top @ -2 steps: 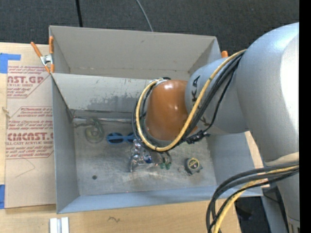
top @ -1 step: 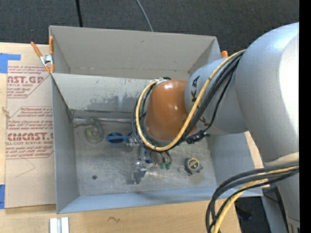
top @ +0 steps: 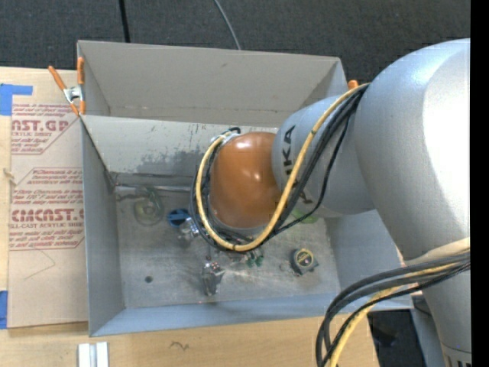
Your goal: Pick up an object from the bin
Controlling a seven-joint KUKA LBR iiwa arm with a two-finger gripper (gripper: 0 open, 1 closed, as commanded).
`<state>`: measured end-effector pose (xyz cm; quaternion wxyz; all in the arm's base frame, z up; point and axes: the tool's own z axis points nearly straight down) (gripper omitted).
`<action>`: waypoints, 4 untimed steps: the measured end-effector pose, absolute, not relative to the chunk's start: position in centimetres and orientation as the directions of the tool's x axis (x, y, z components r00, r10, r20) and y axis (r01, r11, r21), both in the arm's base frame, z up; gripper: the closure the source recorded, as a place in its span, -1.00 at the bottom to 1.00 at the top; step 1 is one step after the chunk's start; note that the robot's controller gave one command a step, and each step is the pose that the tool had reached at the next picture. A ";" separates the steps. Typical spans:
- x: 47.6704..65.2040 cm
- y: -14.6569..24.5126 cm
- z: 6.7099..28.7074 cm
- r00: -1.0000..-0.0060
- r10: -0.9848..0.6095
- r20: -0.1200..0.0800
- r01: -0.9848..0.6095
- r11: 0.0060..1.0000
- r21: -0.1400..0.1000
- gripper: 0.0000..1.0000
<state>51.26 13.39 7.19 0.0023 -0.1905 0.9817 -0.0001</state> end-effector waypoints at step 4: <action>59.1 9.6 7.5 -0.925 -0.380 -0.003 -0.380 0.925 0.000 -1.00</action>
Offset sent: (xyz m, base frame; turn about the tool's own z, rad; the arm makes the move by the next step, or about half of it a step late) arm 0.0791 -0.0320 0.0378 -0.1883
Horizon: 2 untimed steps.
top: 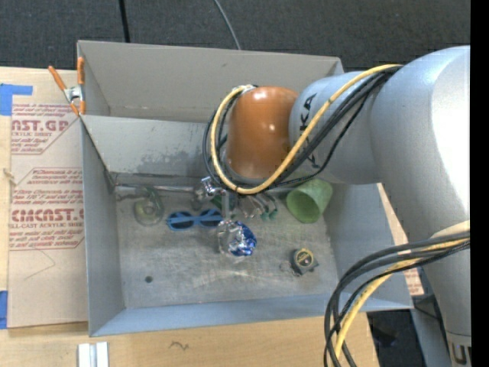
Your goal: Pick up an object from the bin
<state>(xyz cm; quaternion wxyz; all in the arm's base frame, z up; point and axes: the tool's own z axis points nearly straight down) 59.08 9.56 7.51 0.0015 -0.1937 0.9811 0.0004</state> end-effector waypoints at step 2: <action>59.6 12.1 7.5 -0.858 -0.513 -0.004 -0.513 0.858 -0.005 1.00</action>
Offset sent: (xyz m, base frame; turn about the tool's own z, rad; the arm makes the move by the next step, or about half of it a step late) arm 0.0000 0.0000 0.0000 0.0000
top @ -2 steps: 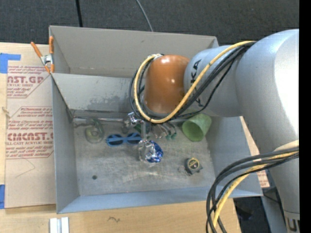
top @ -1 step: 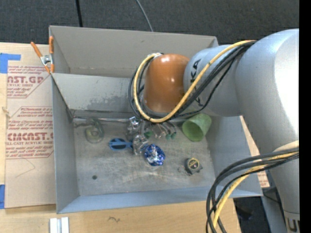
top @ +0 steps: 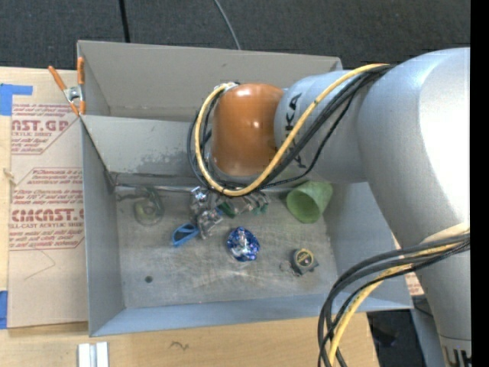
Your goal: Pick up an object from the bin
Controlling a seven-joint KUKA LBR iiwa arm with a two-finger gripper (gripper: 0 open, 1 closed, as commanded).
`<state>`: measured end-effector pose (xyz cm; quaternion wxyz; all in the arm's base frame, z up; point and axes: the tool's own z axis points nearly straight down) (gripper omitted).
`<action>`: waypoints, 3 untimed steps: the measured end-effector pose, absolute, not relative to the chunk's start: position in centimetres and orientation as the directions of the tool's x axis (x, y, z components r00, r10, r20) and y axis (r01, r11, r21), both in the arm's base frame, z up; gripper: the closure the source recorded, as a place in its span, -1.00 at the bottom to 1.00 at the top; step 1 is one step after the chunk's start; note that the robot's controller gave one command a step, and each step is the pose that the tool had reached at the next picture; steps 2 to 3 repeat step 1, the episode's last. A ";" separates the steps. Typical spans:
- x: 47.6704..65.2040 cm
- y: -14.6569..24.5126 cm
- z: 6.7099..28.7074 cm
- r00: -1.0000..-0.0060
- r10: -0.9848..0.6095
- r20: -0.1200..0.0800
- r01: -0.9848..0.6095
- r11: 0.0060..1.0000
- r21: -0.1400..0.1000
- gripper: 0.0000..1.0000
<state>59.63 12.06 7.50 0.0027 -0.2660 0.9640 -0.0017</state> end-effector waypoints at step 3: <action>56.2 12.2 27.0 -0.644 -0.765 -0.009 -0.765 0.644 -0.005 1.00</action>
Offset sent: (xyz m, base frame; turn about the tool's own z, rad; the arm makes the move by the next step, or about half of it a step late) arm -0.0360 -0.0001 0.1908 -0.3318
